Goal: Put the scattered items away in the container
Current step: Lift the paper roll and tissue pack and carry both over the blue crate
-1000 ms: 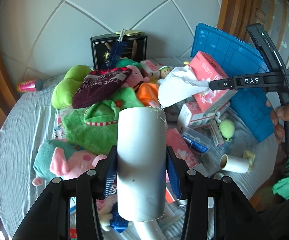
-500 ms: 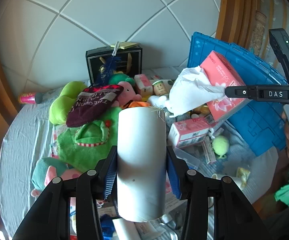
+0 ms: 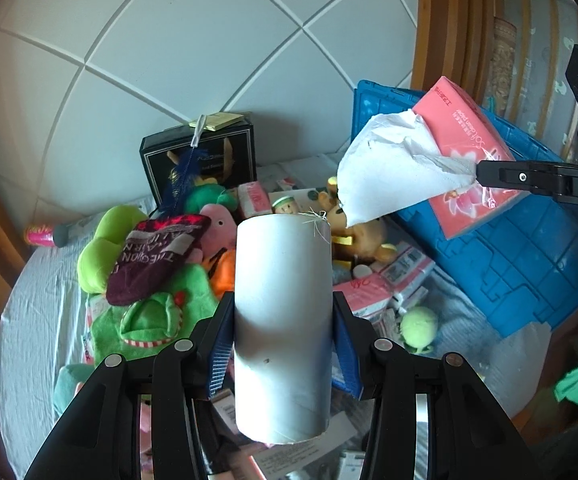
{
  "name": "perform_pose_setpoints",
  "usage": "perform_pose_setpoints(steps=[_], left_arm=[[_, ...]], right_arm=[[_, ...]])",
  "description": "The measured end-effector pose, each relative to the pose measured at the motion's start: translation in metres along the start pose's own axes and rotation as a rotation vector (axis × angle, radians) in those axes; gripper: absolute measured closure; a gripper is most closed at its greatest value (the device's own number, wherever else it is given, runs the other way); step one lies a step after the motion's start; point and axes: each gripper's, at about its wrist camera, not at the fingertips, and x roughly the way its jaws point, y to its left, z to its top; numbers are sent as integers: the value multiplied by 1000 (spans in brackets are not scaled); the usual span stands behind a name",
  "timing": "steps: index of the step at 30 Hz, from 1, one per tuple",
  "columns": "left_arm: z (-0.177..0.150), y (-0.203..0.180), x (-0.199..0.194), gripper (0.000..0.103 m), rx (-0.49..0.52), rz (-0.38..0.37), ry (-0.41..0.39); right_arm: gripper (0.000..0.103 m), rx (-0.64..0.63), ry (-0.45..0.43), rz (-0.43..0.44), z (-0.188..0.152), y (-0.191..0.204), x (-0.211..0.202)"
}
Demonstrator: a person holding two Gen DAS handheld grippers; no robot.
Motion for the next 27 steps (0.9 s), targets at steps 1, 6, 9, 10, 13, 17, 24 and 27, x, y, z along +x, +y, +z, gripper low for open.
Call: perform_pose_setpoints(steps=[1,6,9,10,13,17,24,27], left_arm=[[4,-5,1,59,3,-2,-3],[25,-28,6,59,29,-6,-16],[38,-42,5,59,45,-11,-29],[43,-47,6,59,49,-13,-30],[56,-63,5,59,62,-18,-44],[72,-84,4,59,83,-25,-63],[100,-125,3,59,120,-43,-96],[109,-142,3,59,139,-56,-106]], right_arm=[[53,4,-5,-5,0,-5,-3],[53,30,-25,-17,1,-29,-21],[53,46,-40,-22,1,-44,-33],[53,51,-46,-25,2,-49,-37],[53,63,-61,-32,4,-63,-48],[53,80,-87,-41,7,-82,-64],[53,105,-141,-74,10,-120,-96],[53,123,-160,-92,10,-136,-110]])
